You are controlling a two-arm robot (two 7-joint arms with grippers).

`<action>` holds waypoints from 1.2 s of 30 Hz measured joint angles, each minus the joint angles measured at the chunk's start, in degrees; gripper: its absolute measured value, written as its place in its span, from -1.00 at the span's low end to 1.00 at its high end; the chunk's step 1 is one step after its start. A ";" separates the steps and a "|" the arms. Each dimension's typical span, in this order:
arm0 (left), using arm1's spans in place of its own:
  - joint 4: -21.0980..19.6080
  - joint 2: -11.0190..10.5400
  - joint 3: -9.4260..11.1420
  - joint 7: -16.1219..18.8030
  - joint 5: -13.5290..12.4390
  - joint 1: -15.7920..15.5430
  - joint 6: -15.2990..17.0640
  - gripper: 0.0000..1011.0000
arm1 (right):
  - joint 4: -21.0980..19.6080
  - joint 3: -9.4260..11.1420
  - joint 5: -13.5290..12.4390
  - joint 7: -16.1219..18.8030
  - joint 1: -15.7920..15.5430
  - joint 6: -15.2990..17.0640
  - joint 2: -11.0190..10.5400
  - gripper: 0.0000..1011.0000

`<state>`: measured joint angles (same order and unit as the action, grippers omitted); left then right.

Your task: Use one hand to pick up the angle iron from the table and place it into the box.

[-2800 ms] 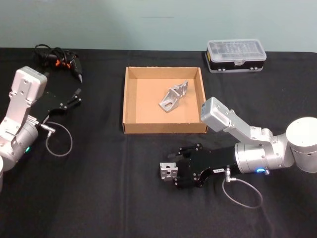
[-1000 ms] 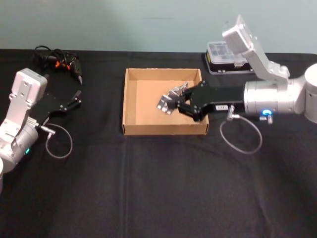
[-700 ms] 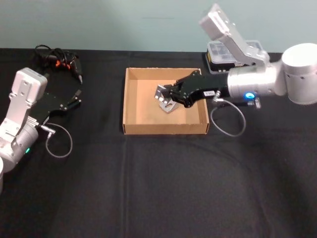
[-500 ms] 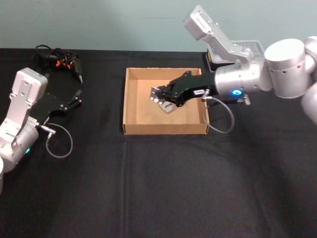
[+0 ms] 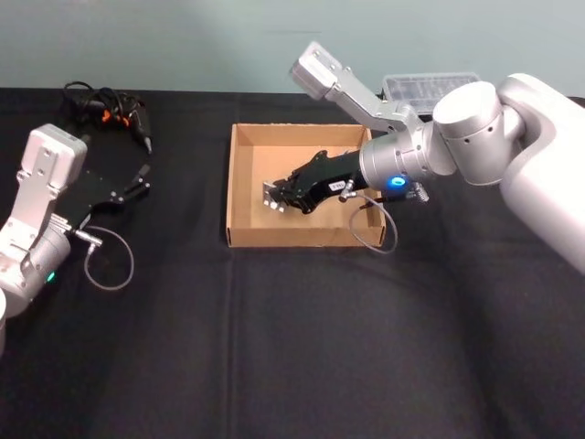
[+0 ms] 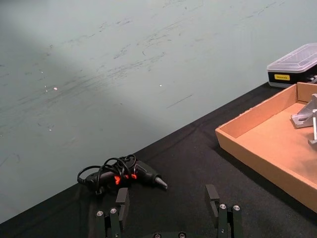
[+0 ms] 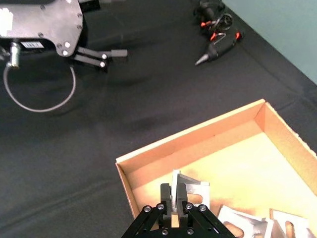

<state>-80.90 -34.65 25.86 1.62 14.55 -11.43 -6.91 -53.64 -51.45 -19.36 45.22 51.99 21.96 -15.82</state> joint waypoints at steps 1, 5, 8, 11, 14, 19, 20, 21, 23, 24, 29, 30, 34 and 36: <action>0.00 0.00 0.00 0.00 0.00 0.00 0.00 0.98 | 0.34 -0.08 0.22 -0.04 0.02 -0.12 0.21 -0.86; 0.00 0.00 0.00 0.00 0.00 0.00 0.00 0.98 | 1.62 -0.43 1.22 -0.11 0.11 -0.72 0.89 -0.86; 0.00 0.00 0.00 0.00 0.00 0.00 0.00 0.98 | 1.48 -0.40 1.17 -0.12 0.11 -0.70 0.79 -0.86; 0.00 0.00 0.00 0.00 0.00 0.00 0.00 0.98 | 1.31 -0.36 1.04 -0.12 0.10 -0.67 0.77 -0.86; 0.00 0.00 0.00 0.00 0.00 0.00 0.00 0.98 | 1.21 -0.32 0.97 -0.14 0.08 -0.64 0.71 -0.84; 0.00 0.00 0.00 0.00 0.00 0.00 0.00 0.98 | 1.11 -0.27 0.90 -0.15 0.06 -0.62 0.65 -0.61; 0.00 0.00 0.00 0.00 0.00 0.00 0.00 0.98 | 1.09 -0.26 0.87 -0.15 0.05 -0.61 0.63 -0.57; 0.00 0.00 0.00 0.00 0.00 0.00 0.00 0.98 | 1.07 -0.26 0.86 -0.15 0.05 -0.60 0.62 -0.46; 0.00 0.00 0.00 0.00 0.00 0.00 0.00 0.98 | 1.04 -0.25 0.84 -0.15 0.04 -0.60 0.62 -0.35; 0.00 0.00 0.00 0.00 0.00 0.00 0.00 0.98 | 1.02 -0.24 0.81 -0.15 0.03 -0.59 0.61 -0.29; 0.00 0.00 0.00 0.00 0.00 0.00 0.00 0.98 | 0.97 -0.21 0.77 -0.15 0.01 -0.55 0.59 0.03; 0.00 0.00 0.00 0.00 0.00 0.00 0.00 0.98 | 0.96 -0.20 0.77 -0.15 0.00 -0.54 0.58 0.05; 0.00 0.00 0.00 0.00 0.00 0.00 0.00 0.98 | 0.94 -0.18 0.74 -0.15 0.00 -0.52 0.57 0.34; 0.00 0.00 0.00 0.00 0.00 0.00 0.00 0.98 | 0.93 -0.17 0.73 -0.15 0.00 -0.52 0.56 0.45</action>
<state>-80.90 -34.65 25.86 1.62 14.55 -11.43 -6.90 -52.71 -51.62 -18.63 45.07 52.00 21.44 -15.27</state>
